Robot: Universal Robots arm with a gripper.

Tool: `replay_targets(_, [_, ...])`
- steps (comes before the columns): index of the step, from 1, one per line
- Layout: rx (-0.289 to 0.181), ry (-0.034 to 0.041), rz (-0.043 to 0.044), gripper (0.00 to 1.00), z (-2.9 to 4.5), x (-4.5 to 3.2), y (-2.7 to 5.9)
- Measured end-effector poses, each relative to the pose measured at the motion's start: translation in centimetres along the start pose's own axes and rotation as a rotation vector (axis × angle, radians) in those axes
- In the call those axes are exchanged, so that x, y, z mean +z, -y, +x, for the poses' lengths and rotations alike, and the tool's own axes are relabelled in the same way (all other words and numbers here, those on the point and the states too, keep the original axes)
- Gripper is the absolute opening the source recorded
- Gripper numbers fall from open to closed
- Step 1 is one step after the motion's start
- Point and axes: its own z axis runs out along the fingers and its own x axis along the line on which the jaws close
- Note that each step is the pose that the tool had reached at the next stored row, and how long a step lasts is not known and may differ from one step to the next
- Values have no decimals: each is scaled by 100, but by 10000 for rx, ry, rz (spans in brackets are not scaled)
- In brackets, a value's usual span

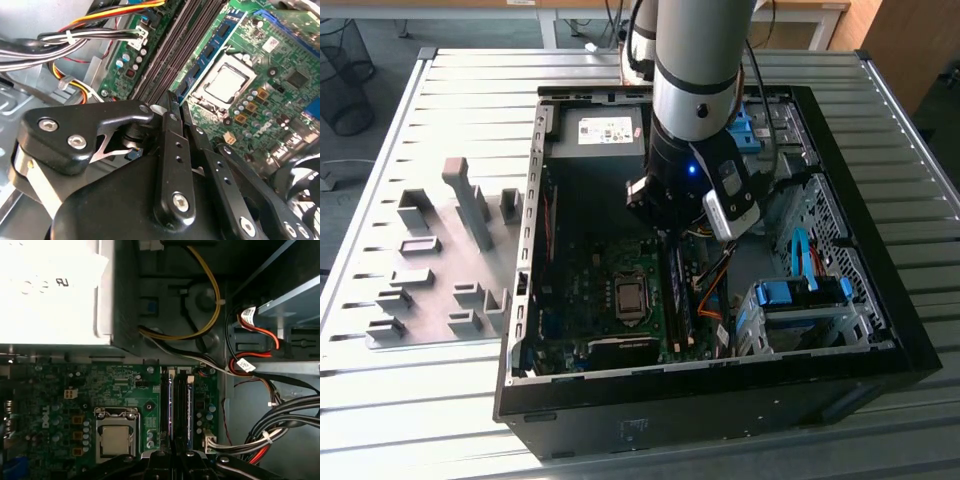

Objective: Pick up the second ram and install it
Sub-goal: 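Insert the second ram into the second slot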

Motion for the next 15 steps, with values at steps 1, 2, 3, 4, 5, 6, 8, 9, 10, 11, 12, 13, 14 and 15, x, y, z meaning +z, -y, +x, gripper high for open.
replay_targets(1, [16,0,1,14,-1,18,5])
replay_targets(2, [30,0,1,14,-1,36,11])
replay_targets(3, [44,2,0,14,-1,54,16])
replay_targets(4, [57,2,0,14,0,72,18])
replay_targets(5, [71,2,-1,14,0,88,19])
replay_targets(6, [70,2,1,14,-1,90,19])
replay_targets(8, [70,1,3,14,-1,90,19])
replay_targets(9, [70,2,2,14,-1,90,19])
replay_targets(10, [70,2,0,14,-1,95,19])
replay_targets(11, [71,3,-2,14,0,108,20])
replay_targets(12, [71,3,0,14,0,126,23])
replay_targets(13, [79,3,0,14,0,144,29])
replay_targets(14, [101,3,2,14,0,161,34])
replay_targets(15, [128,4,1,14,0,179,39])
